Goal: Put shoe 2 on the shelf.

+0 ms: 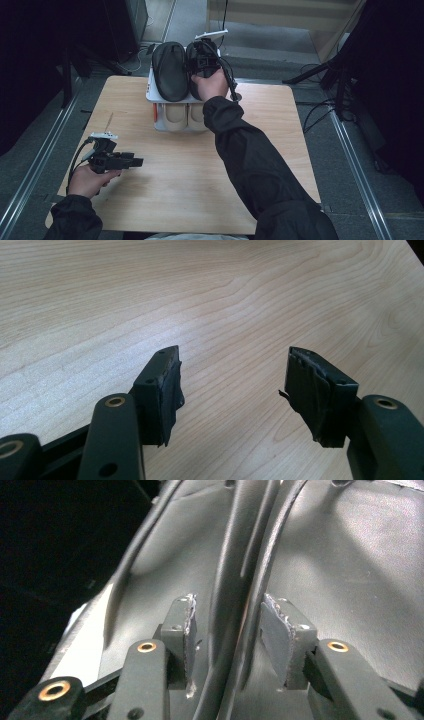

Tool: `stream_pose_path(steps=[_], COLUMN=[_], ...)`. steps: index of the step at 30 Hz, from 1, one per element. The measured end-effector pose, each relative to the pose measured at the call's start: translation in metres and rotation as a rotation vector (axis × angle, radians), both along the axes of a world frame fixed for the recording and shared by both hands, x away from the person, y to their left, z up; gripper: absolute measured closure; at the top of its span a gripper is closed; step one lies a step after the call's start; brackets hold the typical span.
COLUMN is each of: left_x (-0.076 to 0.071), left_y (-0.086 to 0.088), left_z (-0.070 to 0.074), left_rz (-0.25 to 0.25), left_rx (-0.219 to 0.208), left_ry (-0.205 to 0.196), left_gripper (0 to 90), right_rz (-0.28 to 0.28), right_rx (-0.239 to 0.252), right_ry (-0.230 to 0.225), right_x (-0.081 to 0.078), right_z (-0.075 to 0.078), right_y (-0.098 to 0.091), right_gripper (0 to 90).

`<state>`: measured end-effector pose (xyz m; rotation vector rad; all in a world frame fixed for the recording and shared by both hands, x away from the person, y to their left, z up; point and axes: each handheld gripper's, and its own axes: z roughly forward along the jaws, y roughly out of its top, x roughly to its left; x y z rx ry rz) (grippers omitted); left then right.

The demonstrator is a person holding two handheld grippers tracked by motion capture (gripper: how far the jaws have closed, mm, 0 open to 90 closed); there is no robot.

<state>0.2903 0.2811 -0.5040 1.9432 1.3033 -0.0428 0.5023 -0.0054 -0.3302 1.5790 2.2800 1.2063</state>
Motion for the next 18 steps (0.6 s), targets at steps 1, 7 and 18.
stream_pose_path(steps=[1,7,18], left_x=[0.0,0.002,0.004], left_y=[0.0,-0.001,-0.002], left_z=[0.0,0.0,0.0], left_rz=[0.0,-0.008,-0.018], left_rx=[0.0,0.007,0.012], left_ry=[0.0,0.001,0.004], left_gripper=[39.9,39.9,39.8], right_rz=[0.0,0.065,0.153], right_rx=[0.0,0.014,0.035], right_ry=[0.0,-0.017,-0.02], right_x=[0.0,-0.017,-0.045], right_z=[0.0,0.006,0.006], right_y=[0.0,-0.011,-0.015], right_gripper=[58.4,58.4,58.3])
